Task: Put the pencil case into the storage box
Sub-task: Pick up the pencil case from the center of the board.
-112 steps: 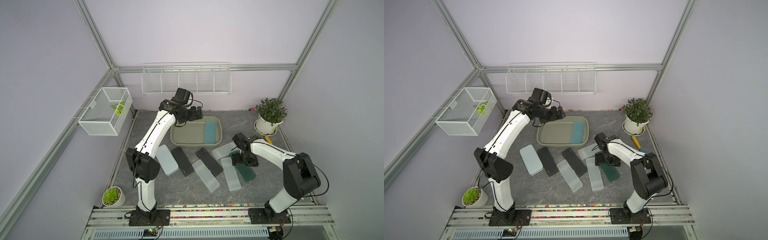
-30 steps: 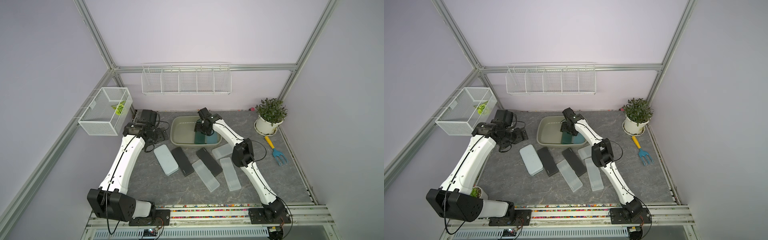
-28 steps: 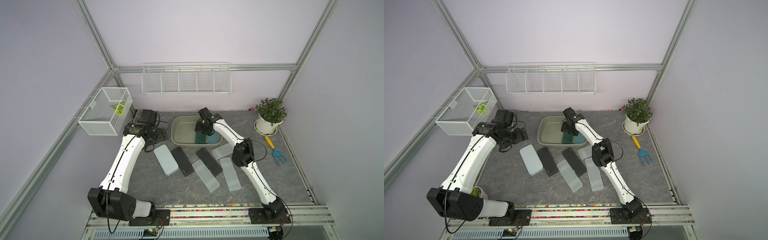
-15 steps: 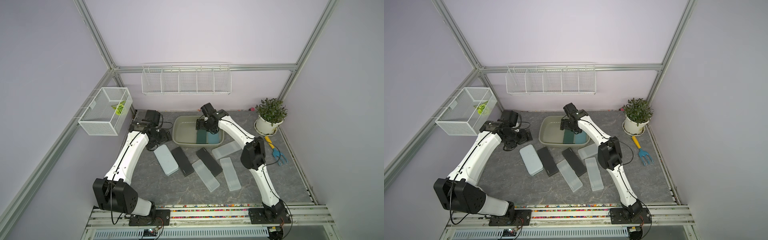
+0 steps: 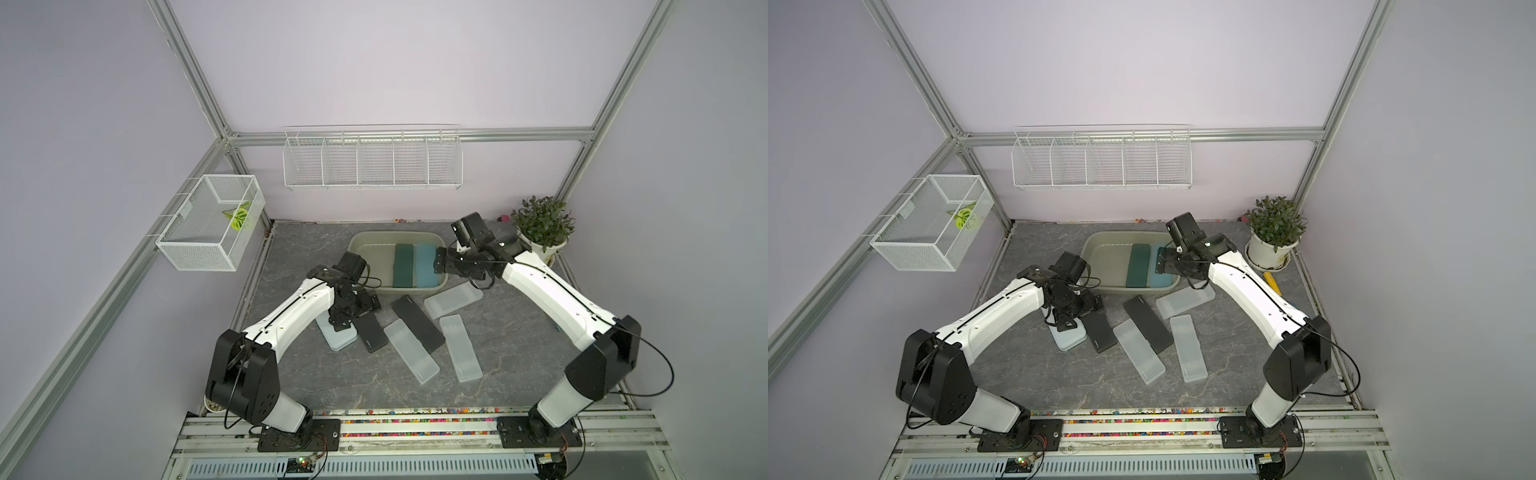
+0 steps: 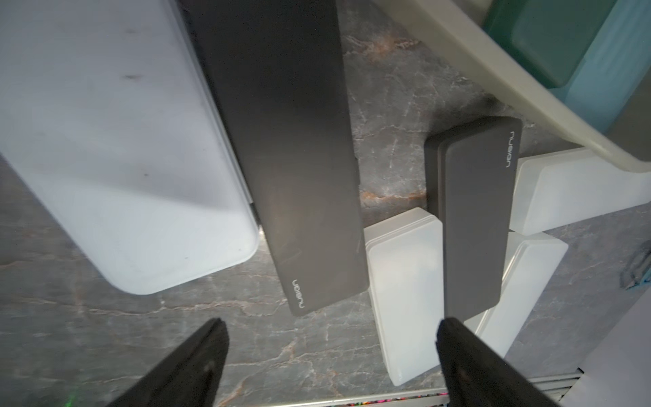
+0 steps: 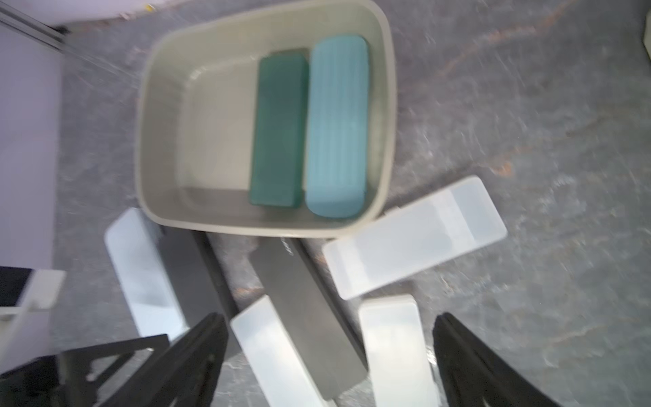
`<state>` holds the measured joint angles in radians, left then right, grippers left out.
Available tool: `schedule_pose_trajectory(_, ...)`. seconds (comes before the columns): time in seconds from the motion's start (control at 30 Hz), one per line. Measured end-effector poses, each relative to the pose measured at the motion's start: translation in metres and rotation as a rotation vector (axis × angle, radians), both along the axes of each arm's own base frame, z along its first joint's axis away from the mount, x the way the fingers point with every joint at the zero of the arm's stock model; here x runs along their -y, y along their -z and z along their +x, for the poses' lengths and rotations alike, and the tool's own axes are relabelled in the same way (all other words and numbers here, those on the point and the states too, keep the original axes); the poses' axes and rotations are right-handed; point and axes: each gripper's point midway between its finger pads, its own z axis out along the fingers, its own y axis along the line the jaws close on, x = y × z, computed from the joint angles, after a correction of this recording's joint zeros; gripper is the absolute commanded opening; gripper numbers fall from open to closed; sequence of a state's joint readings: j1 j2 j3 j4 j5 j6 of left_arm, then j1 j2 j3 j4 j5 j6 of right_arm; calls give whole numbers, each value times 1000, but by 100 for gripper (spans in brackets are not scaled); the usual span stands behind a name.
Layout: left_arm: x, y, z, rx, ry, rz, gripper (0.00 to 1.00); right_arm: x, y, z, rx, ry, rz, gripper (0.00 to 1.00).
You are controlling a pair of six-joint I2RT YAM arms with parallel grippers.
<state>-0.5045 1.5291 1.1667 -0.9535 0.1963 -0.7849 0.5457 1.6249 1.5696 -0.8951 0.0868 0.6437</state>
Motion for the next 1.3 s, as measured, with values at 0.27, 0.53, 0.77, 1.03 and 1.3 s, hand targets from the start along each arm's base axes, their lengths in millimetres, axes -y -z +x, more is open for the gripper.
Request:
schedule_pose_trajectory(0.27,30,30,-6,-74,2,-7,98,36,13,-35,-22,36,-35,97)
schedule_pose_trajectory(0.53,21,44,-13,-131,-49,57,99,44,5,-37,-5,53,-33,98)
schedule_pose_trajectory(0.77,13,50,-16,-155,-69,101,99,47,8,-38,-18,58,-41,98)
schedule_pose_trajectory(1.03,16,74,-3,-193,-60,167,98,52,16,-37,-44,68,-65,98)
schedule_pose_trajectory(1.3,12,86,-1,-209,-37,209,85,58,17,-37,-53,81,-74,98)
